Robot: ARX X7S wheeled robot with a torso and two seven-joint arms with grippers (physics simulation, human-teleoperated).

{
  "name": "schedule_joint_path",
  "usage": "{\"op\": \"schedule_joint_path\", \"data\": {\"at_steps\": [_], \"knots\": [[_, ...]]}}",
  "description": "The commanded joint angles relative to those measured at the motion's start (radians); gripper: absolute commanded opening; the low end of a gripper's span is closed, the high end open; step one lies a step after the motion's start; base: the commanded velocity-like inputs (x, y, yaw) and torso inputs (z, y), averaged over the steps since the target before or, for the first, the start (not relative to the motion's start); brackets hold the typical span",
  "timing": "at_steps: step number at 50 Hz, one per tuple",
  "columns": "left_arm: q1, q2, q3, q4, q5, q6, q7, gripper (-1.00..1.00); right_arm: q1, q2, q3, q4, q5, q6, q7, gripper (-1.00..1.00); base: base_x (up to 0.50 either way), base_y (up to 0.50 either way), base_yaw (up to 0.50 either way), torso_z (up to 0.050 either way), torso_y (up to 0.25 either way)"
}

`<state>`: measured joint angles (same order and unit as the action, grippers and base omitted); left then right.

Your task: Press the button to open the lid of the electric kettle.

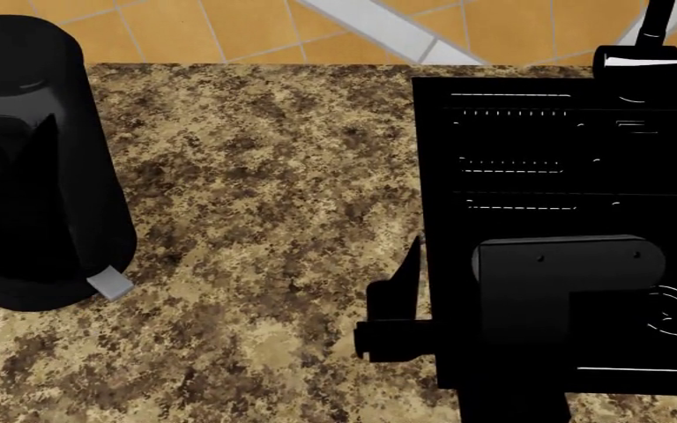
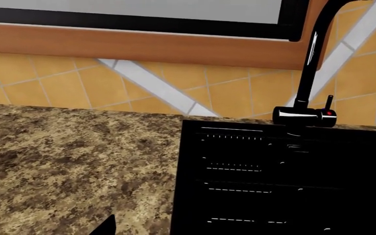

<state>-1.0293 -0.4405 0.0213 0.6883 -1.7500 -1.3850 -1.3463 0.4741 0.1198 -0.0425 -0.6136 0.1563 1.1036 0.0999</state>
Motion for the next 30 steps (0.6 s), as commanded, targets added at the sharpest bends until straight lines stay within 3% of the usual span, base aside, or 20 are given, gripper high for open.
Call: {"op": "schedule_joint_path", "data": {"at_steps": [1, 10, 20, 26, 27, 30], "knots": [[-0.153, -0.069, 0.066, -0.240, -0.101, 0.024, 0.005, 1.00, -0.016, 0.002, -0.007, 0.005, 0.010, -0.009, 0.008, 1.00, 0.00, 0.00, 0.00, 0.000, 0.000], [-0.359, -0.120, 0.143, -0.600, -0.075, -0.077, 0.209, 1.00, -0.030, 0.002, -0.004, 0.001, 0.022, -0.016, 0.012, 1.00, 0.00, 0.00, 0.00, 0.000, 0.000], [-0.711, -0.092, 0.373, -1.100, -0.257, -0.157, 0.195, 1.00, -0.043, 0.000, 0.004, -0.008, 0.035, -0.019, 0.021, 1.00, 0.00, 0.00, 0.00, 0.000, 0.000], [-0.812, -0.062, 0.470, -1.295, -0.046, -0.147, 0.431, 1.00, -0.046, 0.003, 0.013, -0.020, 0.044, -0.014, 0.024, 1.00, 0.00, 0.00, 0.00, 0.000, 0.000], [-0.839, -0.057, 0.500, -1.317, 0.026, -0.137, 0.512, -1.00, -0.048, 0.004, 0.015, -0.019, 0.045, -0.017, 0.025, 1.00, 0.00, 0.00, 0.00, 0.000, 0.000], [-0.879, -0.040, 0.560, -1.401, 0.099, -0.143, 0.620, -1.00, -0.051, 0.008, 0.016, -0.016, 0.046, -0.023, 0.026, 1.00, 0.00, 0.00, 0.00, 0.000, 0.000]]}}
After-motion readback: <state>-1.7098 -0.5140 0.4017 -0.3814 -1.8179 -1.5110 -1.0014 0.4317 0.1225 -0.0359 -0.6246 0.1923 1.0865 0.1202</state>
